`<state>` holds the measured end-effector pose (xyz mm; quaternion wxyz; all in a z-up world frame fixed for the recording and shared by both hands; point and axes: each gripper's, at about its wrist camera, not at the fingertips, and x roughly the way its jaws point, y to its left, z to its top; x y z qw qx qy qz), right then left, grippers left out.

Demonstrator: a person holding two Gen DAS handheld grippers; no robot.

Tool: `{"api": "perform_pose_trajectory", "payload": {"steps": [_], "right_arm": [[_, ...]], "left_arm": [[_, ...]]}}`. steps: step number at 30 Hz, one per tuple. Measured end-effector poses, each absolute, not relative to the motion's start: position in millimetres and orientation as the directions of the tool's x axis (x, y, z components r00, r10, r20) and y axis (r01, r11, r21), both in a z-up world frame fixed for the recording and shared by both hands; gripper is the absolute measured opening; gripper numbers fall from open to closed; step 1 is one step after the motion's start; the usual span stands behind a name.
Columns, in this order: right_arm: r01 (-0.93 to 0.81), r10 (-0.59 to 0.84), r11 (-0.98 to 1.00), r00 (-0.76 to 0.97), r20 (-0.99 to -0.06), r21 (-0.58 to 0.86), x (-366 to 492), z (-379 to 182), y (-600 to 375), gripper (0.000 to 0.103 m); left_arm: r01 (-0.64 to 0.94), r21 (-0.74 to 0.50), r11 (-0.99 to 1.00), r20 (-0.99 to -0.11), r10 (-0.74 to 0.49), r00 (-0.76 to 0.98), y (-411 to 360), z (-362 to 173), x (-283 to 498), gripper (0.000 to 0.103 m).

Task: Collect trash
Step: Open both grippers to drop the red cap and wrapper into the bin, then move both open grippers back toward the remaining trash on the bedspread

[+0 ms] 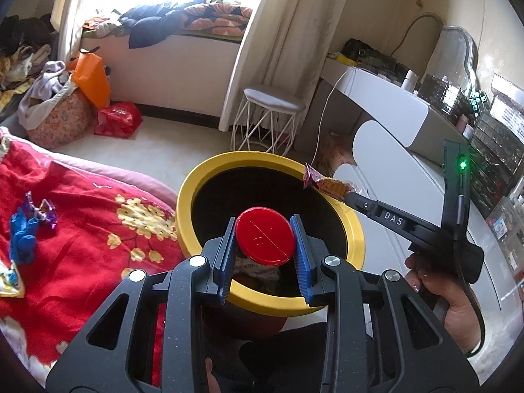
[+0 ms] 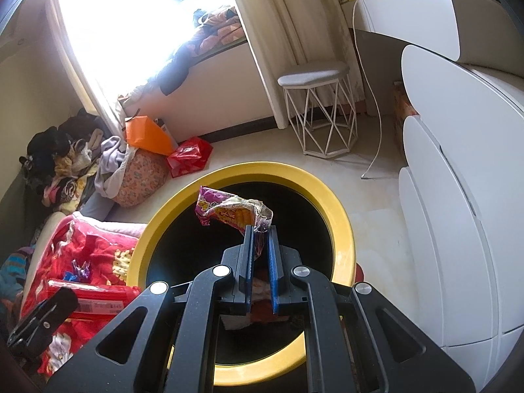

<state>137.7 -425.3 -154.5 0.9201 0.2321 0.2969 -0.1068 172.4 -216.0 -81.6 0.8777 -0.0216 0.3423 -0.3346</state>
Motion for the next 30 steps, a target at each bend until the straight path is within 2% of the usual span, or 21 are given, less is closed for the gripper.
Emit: {"api": "perform_pose_trajectory", "payload": {"steps": [3, 4, 6, 7, 8, 10, 12, 14, 20, 30], "right_arm": [[0.332, -0.043, 0.866, 0.794, -0.606, 0.374, 139.4, -158.5, -427.2, 0.009], [0.335, -0.039, 0.862, 0.792, -0.609, 0.38, 139.8, -159.3, -427.4, 0.012], [0.34, -0.033, 0.854, 0.791, -0.611, 0.394, 139.5, -161.3, -430.1, 0.027], [0.344, -0.035, 0.85, 0.792, -0.609, 0.399, 139.3, -161.1, -430.9, 0.035], [0.347, -0.037, 0.847, 0.794, -0.607, 0.402, 138.4, -160.7, -431.5, 0.038], [0.352, -0.042, 0.843, 0.797, -0.602, 0.407, 136.5, -159.3, -432.2, 0.044], [0.353, -0.047, 0.839, 0.804, -0.593, 0.413, 134.6, -157.6, -431.7, 0.049], [0.349, -0.047, 0.842, 0.808, -0.588, 0.412, 134.3, -155.7, -428.4, 0.054], [0.323, -0.042, 0.855, 0.823, -0.567, 0.406, 131.6, -148.1, -418.3, 0.066], [0.306, -0.054, 0.871, 0.837, -0.545, 0.384, 124.6, -136.4, -405.3, 0.075]], "left_arm": [[0.579, -0.283, 0.765, -0.591, -0.614, 0.523, -221.7, -83.6, 177.6, 0.025], [0.579, -0.284, 0.764, -0.592, -0.615, 0.52, -223.4, -83.9, 179.2, 0.026], [0.569, -0.279, 0.774, -0.594, -0.605, 0.531, -225.2, -82.9, 182.5, 0.026], [0.564, -0.286, 0.775, -0.592, -0.605, 0.532, -224.6, -81.8, 184.7, 0.038], [0.556, -0.288, 0.78, -0.59, -0.602, 0.539, -223.9, -80.6, 185.6, 0.058], [0.548, -0.272, 0.791, -0.569, -0.592, 0.571, -219.7, -75.3, 182.2, 0.068], [0.549, -0.253, 0.797, -0.553, -0.584, 0.594, -216.4, -69.4, 176.9, 0.074], [0.537, -0.235, 0.81, -0.548, -0.566, 0.616, -212.5, -65.4, 172.1, 0.09], [0.496, -0.185, 0.848, -0.537, -0.51, 0.672, -200.9, -56.1, 156.9, 0.092], [0.467, -0.176, 0.867, -0.502, -0.487, 0.715, -175.0, -44.0, 142.3, 0.092]]}}
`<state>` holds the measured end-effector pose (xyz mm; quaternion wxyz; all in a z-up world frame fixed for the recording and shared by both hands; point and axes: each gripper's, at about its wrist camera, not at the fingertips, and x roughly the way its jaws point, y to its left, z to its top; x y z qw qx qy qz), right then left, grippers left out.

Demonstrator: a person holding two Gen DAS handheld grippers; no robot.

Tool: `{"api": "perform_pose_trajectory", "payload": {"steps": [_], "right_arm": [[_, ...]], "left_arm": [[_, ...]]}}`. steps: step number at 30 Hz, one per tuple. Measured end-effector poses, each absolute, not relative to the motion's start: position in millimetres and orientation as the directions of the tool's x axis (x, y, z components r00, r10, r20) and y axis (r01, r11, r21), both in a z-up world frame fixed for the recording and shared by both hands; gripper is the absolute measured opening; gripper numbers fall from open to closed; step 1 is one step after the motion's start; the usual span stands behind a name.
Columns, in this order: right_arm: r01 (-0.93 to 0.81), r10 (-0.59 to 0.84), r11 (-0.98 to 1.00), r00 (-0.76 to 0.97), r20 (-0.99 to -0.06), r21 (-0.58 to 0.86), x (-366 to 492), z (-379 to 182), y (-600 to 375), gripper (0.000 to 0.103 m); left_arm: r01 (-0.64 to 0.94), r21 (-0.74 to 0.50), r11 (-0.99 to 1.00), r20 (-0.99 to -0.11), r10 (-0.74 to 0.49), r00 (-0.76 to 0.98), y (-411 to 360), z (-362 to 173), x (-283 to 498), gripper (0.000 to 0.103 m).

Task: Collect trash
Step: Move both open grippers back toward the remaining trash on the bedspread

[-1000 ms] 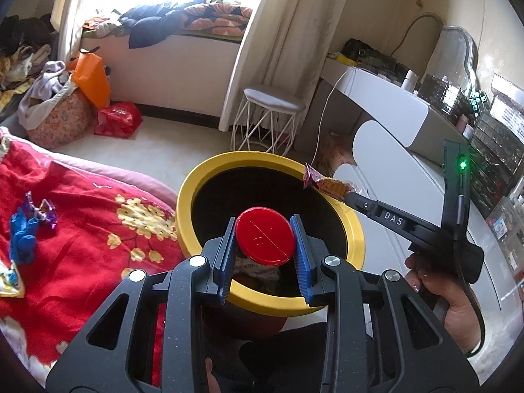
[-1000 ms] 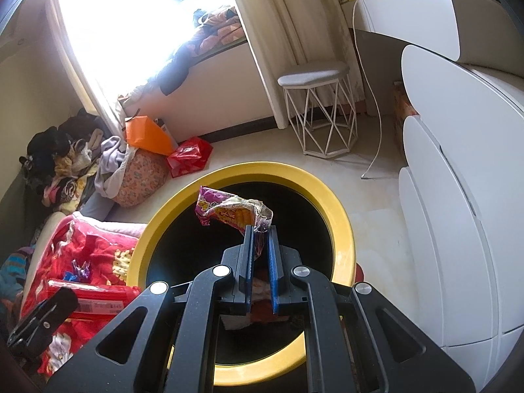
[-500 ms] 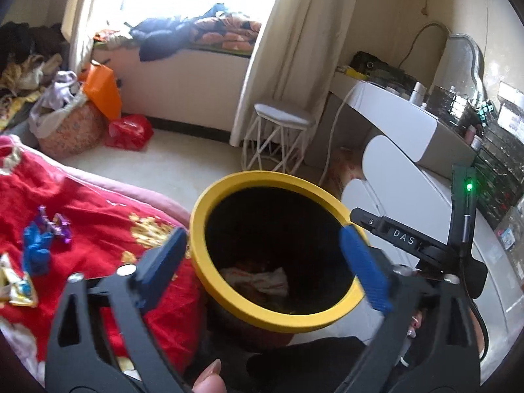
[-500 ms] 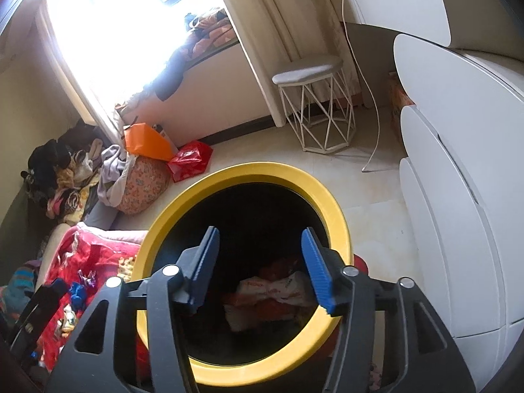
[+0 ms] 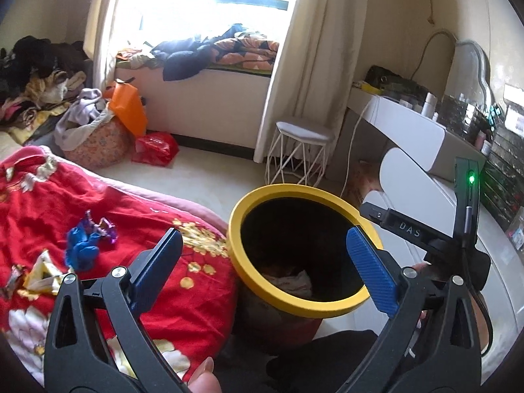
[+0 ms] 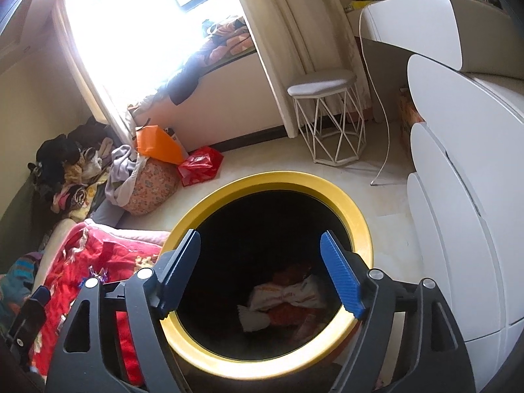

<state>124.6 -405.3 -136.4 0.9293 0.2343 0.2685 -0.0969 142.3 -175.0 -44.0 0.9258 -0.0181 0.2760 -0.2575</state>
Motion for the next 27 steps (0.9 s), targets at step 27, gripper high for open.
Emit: {"api": "perform_pose_trajectory", "payload": {"steps": [27], "right_arm": [[0.137, 0.034, 0.943, 0.867, -0.497, 0.303, 122.9, -101.8, -338.6, 0.08]], "left_arm": [[0.356, -0.186, 0.916, -0.432, -0.402, 0.807, -105.8, -21.5, 132.3, 0.092]]}}
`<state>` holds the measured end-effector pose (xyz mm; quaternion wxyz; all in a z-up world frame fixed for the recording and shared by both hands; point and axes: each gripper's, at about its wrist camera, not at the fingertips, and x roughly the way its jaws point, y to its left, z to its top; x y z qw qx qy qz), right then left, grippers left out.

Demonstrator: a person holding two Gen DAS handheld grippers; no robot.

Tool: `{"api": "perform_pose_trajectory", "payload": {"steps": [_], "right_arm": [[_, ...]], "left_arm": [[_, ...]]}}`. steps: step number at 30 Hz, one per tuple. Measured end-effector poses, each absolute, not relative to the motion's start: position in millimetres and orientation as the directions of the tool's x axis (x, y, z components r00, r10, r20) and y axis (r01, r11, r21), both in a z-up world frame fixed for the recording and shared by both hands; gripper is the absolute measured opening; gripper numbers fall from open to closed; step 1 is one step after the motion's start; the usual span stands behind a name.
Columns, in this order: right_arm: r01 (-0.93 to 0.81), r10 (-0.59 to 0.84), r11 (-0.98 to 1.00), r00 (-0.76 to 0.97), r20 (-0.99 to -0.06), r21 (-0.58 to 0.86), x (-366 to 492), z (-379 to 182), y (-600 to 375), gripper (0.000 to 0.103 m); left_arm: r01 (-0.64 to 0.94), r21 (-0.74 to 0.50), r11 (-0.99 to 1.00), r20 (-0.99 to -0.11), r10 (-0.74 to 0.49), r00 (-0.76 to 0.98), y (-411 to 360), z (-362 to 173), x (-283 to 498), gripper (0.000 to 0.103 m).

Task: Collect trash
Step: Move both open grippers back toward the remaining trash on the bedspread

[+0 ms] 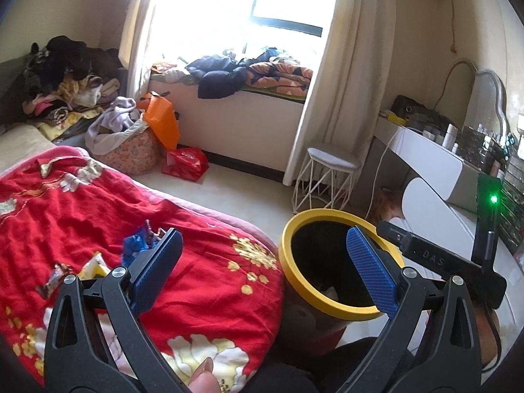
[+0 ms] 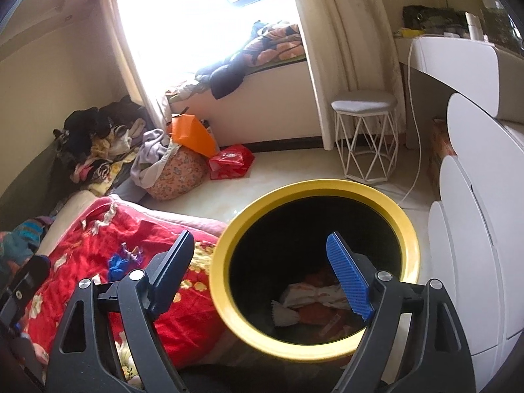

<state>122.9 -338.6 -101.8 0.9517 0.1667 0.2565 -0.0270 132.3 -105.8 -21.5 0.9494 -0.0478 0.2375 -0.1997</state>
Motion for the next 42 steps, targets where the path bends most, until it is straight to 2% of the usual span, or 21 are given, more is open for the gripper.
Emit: {"api": "perform_pose_trajectory", "payload": {"steps": [16, 42], "right_arm": [[-0.015, 0.125, 0.973, 0.872, -0.474, 0.229, 121.0, -88.5, -275.7, 0.08], [-0.246, 0.275, 0.961, 0.816, -0.508, 0.125, 146.4, -93.1, -172.3, 0.08]], "left_arm": [[0.28, -0.207, 0.937, -0.411, -0.343, 0.845, -61.2, -13.5, 135.8, 0.092], [0.017, -0.257, 0.966, -0.443, -0.134, 0.887, 65.9, -27.3, 145.6, 0.092]]}}
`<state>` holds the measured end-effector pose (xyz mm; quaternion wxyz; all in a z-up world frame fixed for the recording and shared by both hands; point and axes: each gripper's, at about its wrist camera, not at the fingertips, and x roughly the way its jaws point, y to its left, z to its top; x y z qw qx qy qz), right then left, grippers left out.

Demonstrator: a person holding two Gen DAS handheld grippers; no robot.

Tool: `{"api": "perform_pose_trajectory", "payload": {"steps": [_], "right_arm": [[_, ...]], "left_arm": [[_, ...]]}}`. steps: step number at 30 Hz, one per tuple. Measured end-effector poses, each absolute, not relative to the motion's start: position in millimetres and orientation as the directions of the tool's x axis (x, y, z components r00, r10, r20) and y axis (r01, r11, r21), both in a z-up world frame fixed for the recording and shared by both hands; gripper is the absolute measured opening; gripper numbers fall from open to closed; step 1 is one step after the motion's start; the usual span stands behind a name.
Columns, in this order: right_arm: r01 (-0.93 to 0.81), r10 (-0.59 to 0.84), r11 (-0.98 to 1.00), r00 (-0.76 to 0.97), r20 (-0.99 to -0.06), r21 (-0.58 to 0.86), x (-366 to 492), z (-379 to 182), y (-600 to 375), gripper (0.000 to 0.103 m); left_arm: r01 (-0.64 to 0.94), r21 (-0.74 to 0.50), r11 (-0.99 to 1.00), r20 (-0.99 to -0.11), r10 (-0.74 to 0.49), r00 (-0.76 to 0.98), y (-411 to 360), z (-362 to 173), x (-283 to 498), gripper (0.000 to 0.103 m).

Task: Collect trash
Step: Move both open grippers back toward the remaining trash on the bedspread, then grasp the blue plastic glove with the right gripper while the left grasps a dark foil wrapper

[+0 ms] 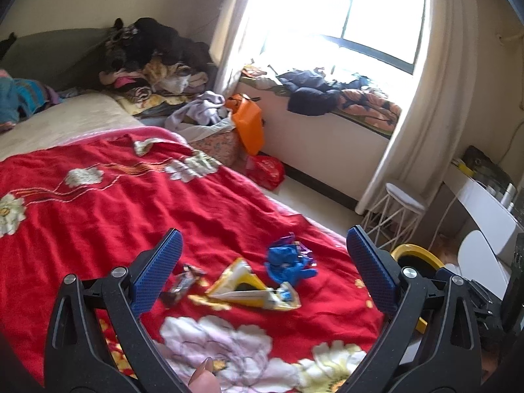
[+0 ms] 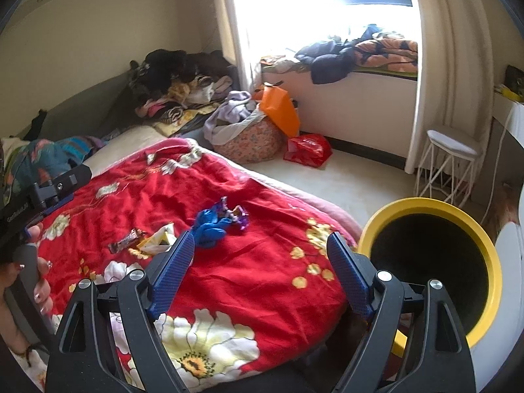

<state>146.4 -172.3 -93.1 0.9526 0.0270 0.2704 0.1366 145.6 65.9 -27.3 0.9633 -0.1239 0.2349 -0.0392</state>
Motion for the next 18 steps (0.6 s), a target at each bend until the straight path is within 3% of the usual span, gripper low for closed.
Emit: {"api": "perform_pose_trajectory", "payload": {"steps": [18], "right_arm": [[-0.315, 0.32, 0.943, 0.764, -0.561, 0.108, 202.8, -116.3, -113.9, 0.08]], "left_arm": [[-0.167, -0.259, 0.951, -0.591, -0.019, 0.807, 132.0, -85.2, 161.6, 0.092]]}}
